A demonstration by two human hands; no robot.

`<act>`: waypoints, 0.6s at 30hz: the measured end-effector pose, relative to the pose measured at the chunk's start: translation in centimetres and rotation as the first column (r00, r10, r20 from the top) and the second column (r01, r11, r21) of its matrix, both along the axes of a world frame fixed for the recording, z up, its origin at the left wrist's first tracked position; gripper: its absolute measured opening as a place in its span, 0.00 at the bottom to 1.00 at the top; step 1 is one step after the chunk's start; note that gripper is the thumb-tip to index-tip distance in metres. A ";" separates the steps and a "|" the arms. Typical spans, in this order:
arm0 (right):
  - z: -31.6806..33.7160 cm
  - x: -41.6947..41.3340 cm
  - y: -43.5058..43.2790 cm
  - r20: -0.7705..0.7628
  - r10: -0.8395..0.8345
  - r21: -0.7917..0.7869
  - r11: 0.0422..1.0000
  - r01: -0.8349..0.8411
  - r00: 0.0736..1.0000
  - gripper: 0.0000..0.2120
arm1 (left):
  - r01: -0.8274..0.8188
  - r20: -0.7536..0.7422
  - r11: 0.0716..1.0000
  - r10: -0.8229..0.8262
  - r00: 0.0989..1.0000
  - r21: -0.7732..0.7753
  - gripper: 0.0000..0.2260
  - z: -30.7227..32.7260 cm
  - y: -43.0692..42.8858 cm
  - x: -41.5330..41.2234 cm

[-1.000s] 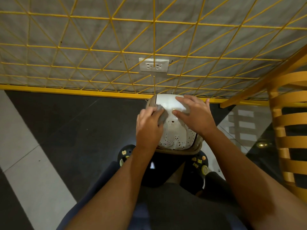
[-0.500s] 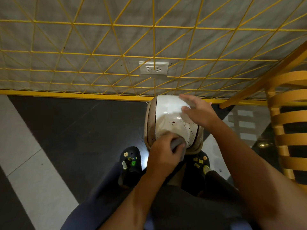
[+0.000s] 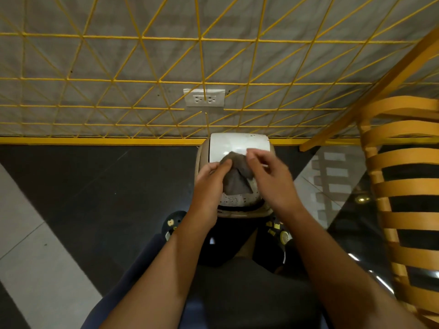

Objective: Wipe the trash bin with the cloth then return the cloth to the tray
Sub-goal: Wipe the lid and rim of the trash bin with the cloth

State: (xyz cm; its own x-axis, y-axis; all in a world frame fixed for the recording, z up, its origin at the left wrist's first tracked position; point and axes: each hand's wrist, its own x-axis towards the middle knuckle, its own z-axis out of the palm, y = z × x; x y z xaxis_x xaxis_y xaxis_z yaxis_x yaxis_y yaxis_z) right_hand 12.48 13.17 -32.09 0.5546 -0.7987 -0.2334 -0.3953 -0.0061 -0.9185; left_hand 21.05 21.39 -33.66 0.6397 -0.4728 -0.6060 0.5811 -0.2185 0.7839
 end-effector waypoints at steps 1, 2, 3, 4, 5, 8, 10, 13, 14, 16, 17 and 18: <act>0.0 -0.1 0.9 0.015 0.031 0.049 0.998 -0.031 0.999 0.12 | 0.037 0.016 0.999 -0.036 0.999 -0.004 0.07 0.1 -0.1 0.1; -0.1 -0.2 1.5 0.028 0.056 0.076 0.995 -0.058 0.998 0.15 | 0.084 0.030 0.996 -0.083 0.996 -0.008 0.07 0.3 -0.2 0.1; -0.2 -0.3 1.9 0.037 0.069 0.086 0.994 -0.072 0.997 0.19 | 0.131 0.034 0.991 -0.131 0.991 -0.023 0.08 0.4 -0.2 0.2; -0.4 -0.4 1.8 0.048 0.062 0.102 0.993 -0.066 0.997 0.21 | 0.171 0.017 0.984 -0.170 0.985 -0.054 0.09 0.5 -0.2 0.4; -0.6 -0.6 1.5 0.057 0.036 0.123 0.991 -0.043 0.998 0.21 | 0.214 -0.008 0.973 -0.215 0.977 -0.084 0.11 0.8 -0.3 0.7; -1.2 -1.6 -0.1 -0.033 -0.049 0.051 0.997 0.050 0.998 0.21 | 0.404 0.259 0.911 -0.411 0.874 0.081 0.13 1.2 -0.5 1.9; -1.7 -2.3 -1.0 -0.166 -0.038 -0.219 0.976 0.001 0.985 0.20 | 0.381 0.643 0.866 -0.496 0.584 0.323 0.11 0.6 -0.9 3.2; -2.1 -2.1 -1.7 -0.245 0.000 -0.483 0.867 -0.122 0.970 0.20 | 0.360 0.768 0.779 -0.604 0.212 0.513 0.14 -0.6 -2.7 5.3; -2.3 -1.8 -1.8 -0.279 0.025 -0.531 0.829 -0.176 0.960 0.20 | 0.378 0.739 0.722 -0.661 0.130 0.579 0.15 -1.2 -3.4 5.9; -2.8 -1.3 -1.8 -0.338 0.080 -0.570 0.775 -0.271 0.938 0.20 | 0.418 0.664 0.611 -0.748 0.026 0.672 0.16 -2.3 -4.2 6.8; -3.1 -1.1 -1.6 -0.352 0.115 -0.572 0.759 -0.311 0.929 0.20 | 0.436 0.650 0.589 -0.760 0.014 0.680 0.16 -2.8 -4.3 7.1; -3.4 -1.1 -1.2 -0.360 0.150 -0.582 0.736 -0.347 0.921 0.19 | 0.448 0.657 0.595 -0.754 0.023 0.667 0.16 -3.1 -4.3 7.4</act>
State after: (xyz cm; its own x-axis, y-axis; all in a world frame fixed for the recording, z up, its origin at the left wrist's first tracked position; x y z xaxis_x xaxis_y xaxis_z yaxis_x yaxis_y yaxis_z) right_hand 11.42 11.98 -35.53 0.7463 -0.6588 0.0947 -0.5253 -0.6704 -0.5241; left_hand 28.40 17.08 -36.79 0.3449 -0.9324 -0.1081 -0.7850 -0.3497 0.5113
